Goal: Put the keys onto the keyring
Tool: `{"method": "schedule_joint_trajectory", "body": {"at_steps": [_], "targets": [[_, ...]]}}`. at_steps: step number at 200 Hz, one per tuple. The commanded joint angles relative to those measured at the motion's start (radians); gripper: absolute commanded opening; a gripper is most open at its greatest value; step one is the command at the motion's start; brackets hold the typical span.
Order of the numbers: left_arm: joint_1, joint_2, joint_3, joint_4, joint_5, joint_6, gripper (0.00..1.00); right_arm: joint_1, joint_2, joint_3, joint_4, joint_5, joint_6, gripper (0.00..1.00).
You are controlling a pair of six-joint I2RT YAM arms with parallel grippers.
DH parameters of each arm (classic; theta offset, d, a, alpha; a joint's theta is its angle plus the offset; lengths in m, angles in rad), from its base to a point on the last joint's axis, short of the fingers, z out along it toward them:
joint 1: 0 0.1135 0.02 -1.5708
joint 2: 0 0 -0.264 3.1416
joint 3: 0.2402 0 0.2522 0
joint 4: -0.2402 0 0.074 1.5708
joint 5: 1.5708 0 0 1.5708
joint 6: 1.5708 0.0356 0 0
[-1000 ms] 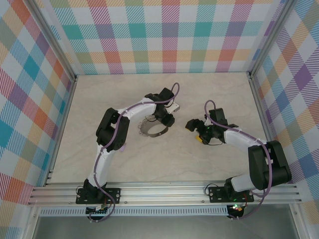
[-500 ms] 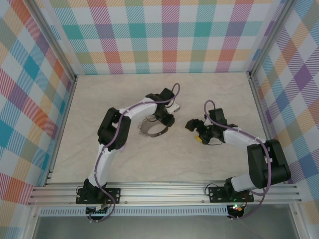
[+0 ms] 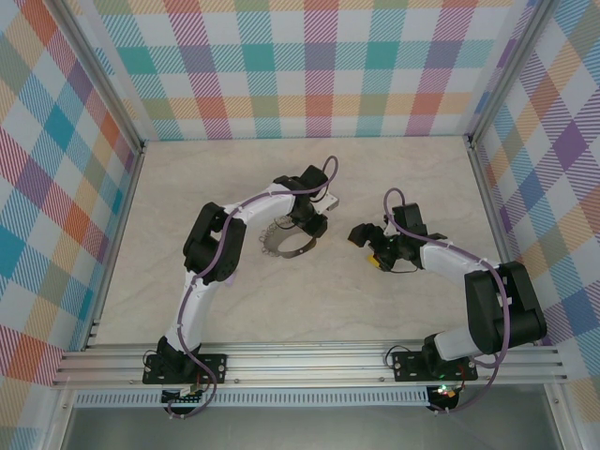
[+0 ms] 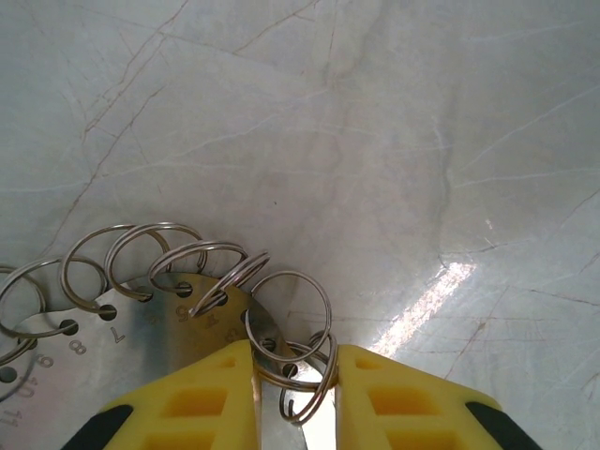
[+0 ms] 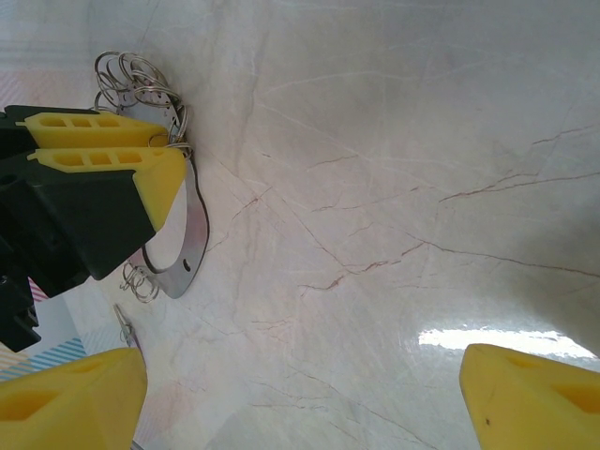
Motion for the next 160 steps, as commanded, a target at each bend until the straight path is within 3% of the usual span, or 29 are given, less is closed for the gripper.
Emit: {"method": "schedule_joint_trajectory", "body": {"at_steps": [1, 23, 39, 121, 160], "targets": [[0.012, -0.011, -0.009, -0.031, 0.005, -0.02, 0.22, -0.004, 0.006, 0.015, 0.017, -0.021, 0.008, 0.87], [0.015, -0.016, -0.017, -0.022, -0.003, -0.044, 0.16, -0.004, 0.005, 0.019, 0.018, -0.022, 0.008, 0.87], [0.019, -0.028, -0.022, -0.015, -0.012, -0.064, 0.0, -0.004, 0.003, 0.027, 0.013, -0.025, 0.003, 0.87], [0.022, -0.255, -0.064, 0.009, 0.071, -0.071, 0.0, -0.004, -0.066, 0.118, -0.035, -0.037, -0.058, 0.86], [0.024, -0.364, -0.066, 0.018, 0.17, -0.052, 0.0, -0.004, -0.126, 0.134, -0.016, -0.074, -0.098, 0.78]]}}
